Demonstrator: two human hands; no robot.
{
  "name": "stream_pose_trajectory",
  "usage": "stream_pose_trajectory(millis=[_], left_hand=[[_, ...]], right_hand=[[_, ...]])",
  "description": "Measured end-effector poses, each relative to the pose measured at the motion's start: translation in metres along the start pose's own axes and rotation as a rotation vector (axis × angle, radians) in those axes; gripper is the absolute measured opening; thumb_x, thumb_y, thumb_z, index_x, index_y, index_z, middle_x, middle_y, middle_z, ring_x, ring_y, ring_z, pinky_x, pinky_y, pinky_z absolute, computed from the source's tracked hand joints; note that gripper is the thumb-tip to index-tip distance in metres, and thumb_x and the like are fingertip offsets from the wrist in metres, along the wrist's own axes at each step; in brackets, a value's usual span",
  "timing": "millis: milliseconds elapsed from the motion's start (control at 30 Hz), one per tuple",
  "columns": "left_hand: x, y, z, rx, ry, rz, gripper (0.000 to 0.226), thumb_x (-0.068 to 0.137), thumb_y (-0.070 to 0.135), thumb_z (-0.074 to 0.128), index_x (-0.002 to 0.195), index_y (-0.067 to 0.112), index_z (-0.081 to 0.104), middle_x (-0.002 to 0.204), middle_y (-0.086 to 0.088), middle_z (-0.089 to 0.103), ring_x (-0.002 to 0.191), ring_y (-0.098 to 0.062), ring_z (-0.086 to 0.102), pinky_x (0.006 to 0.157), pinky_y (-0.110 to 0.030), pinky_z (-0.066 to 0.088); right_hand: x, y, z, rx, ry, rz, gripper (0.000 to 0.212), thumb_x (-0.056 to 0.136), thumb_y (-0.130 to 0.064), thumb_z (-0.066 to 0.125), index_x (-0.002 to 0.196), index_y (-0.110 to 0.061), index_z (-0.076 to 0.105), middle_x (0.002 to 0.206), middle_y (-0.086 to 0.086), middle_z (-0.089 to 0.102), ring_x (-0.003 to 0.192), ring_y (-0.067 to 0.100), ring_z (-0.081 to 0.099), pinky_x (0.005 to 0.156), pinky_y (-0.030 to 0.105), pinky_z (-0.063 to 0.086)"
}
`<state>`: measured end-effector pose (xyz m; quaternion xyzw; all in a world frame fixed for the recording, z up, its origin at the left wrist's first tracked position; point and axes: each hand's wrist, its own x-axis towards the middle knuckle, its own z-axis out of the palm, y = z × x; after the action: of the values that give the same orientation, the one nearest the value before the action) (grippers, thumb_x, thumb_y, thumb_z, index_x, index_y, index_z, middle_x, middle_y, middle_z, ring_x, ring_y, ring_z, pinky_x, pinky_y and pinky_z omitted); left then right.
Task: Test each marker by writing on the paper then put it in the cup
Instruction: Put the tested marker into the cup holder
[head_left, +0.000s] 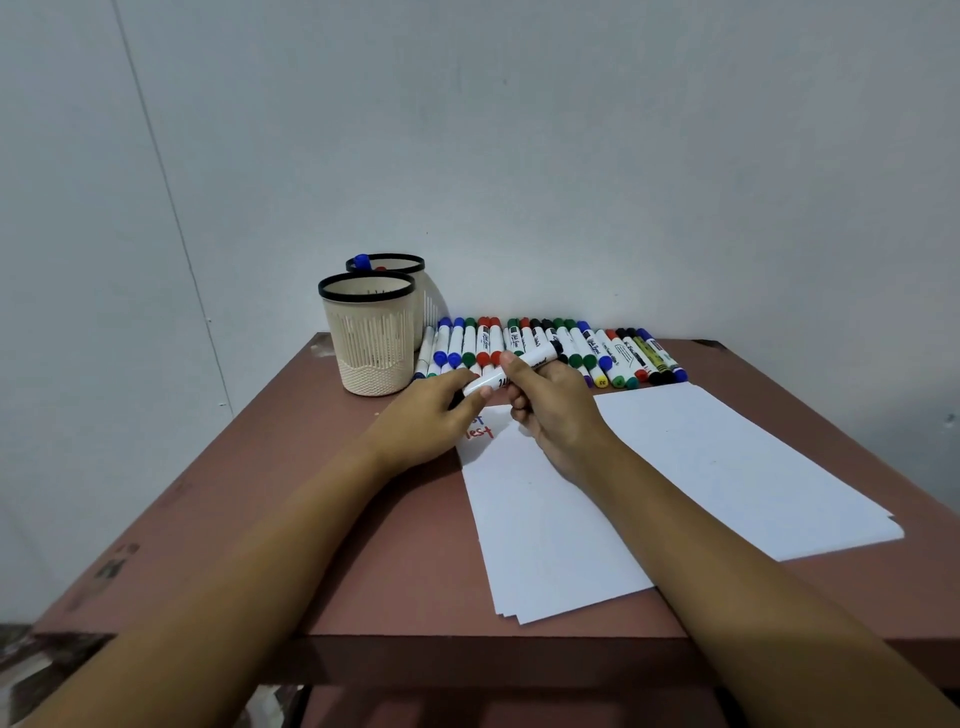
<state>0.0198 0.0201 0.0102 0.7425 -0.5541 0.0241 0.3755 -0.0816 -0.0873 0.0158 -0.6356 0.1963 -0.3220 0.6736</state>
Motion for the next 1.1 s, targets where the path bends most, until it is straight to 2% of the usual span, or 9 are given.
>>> stream_pose_trajectory(millis=[167, 300, 433, 600, 800, 900, 967, 1100], left_hand=[[0.000, -0.003, -0.001, -0.102, 0.018, -0.003, 0.018, 0.095, 0.029, 0.049, 0.081, 0.020, 0.057, 0.061, 0.007, 0.046, 0.057, -0.008, 0.040, 0.056, -0.025, 0.031], [-0.001, -0.002, -0.001, -0.181, 0.029, -0.014, 0.017, 0.094, 0.028, 0.052, 0.078, 0.026, 0.060, 0.062, 0.005, 0.048, 0.058, -0.008, 0.041, 0.058, -0.025, 0.033], [0.000, -0.002, -0.001, -0.260, 0.023, -0.022, 0.020, 0.093, 0.025, 0.055, 0.089, 0.011, 0.068, 0.069, -0.014, 0.055, 0.062, -0.010, 0.044, 0.059, -0.024, 0.034], [0.000, 0.001, -0.001, -0.317, 0.035, -0.039, 0.020, 0.092, 0.022, 0.056, 0.088, 0.008, 0.069, 0.061, 0.002, 0.049, 0.053, -0.002, 0.040, 0.052, -0.013, 0.030], [-0.001, 0.001, -0.004, -0.411, 0.017, -0.061, 0.025, 0.090, 0.031, 0.058, 0.096, 0.010, 0.072, 0.070, -0.005, 0.058, 0.063, -0.004, 0.048, 0.057, -0.014, 0.035], [-0.002, -0.002, -0.004, -0.307, 0.030, -0.076, 0.024, 0.090, 0.035, 0.056, 0.096, 0.016, 0.070, 0.066, 0.009, 0.057, 0.059, 0.001, 0.048, 0.058, -0.014, 0.036], [-0.001, -0.002, -0.003, -0.165, 0.041, -0.096, 0.026, 0.089, 0.042, 0.055, 0.096, 0.020, 0.066, 0.067, 0.010, 0.054, 0.057, -0.002, 0.047, 0.057, -0.018, 0.036], [0.001, 0.002, -0.006, -0.129, 0.174, -0.173, 0.025, 0.089, 0.044, 0.053, 0.098, 0.022, 0.063, 0.067, 0.012, 0.053, 0.060, -0.003, 0.049, 0.053, -0.009, 0.034]], right_hand=[[0.002, 0.002, -0.001, 0.016, -0.050, -0.020, 0.018, 0.094, -0.025, 0.058, 0.083, -0.011, 0.063, 0.058, -0.001, 0.040, 0.058, 0.009, 0.036, 0.056, 0.023, 0.031], [0.001, 0.001, -0.001, 0.052, -0.073, -0.025, 0.016, 0.095, -0.022, 0.056, 0.085, -0.010, 0.062, 0.059, -0.001, 0.041, 0.057, 0.007, 0.037, 0.055, 0.019, 0.034], [-0.001, -0.001, -0.002, 0.075, -0.098, -0.044, 0.015, 0.095, -0.019, 0.055, 0.086, -0.009, 0.061, 0.060, -0.001, 0.042, 0.057, 0.006, 0.038, 0.055, 0.018, 0.036], [-0.002, -0.003, -0.001, 0.081, -0.108, -0.040, 0.015, 0.095, -0.019, 0.056, 0.085, -0.010, 0.061, 0.062, 0.000, 0.041, 0.059, 0.007, 0.038, 0.057, 0.019, 0.036], [-0.004, -0.006, -0.003, 0.020, -0.106, -0.128, 0.015, 0.095, -0.020, 0.054, 0.085, -0.011, 0.060, 0.054, -0.009, 0.045, 0.058, 0.005, 0.042, 0.059, 0.021, 0.040], [-0.006, -0.005, -0.003, 0.011, -0.076, -0.115, 0.016, 0.094, -0.023, 0.057, 0.083, -0.012, 0.062, 0.059, -0.003, 0.044, 0.060, 0.008, 0.042, 0.059, 0.022, 0.038], [-0.008, -0.006, 0.000, 0.082, -0.058, -0.060, 0.015, 0.094, -0.023, 0.057, 0.084, -0.012, 0.061, 0.062, 0.000, 0.047, 0.060, 0.010, 0.046, 0.058, 0.023, 0.039], [-0.007, -0.015, -0.001, 0.327, 0.054, 0.032, 0.017, 0.098, -0.027, 0.050, 0.090, -0.013, 0.053, 0.069, 0.005, 0.056, 0.053, 0.015, 0.059, 0.051, 0.025, 0.049]])
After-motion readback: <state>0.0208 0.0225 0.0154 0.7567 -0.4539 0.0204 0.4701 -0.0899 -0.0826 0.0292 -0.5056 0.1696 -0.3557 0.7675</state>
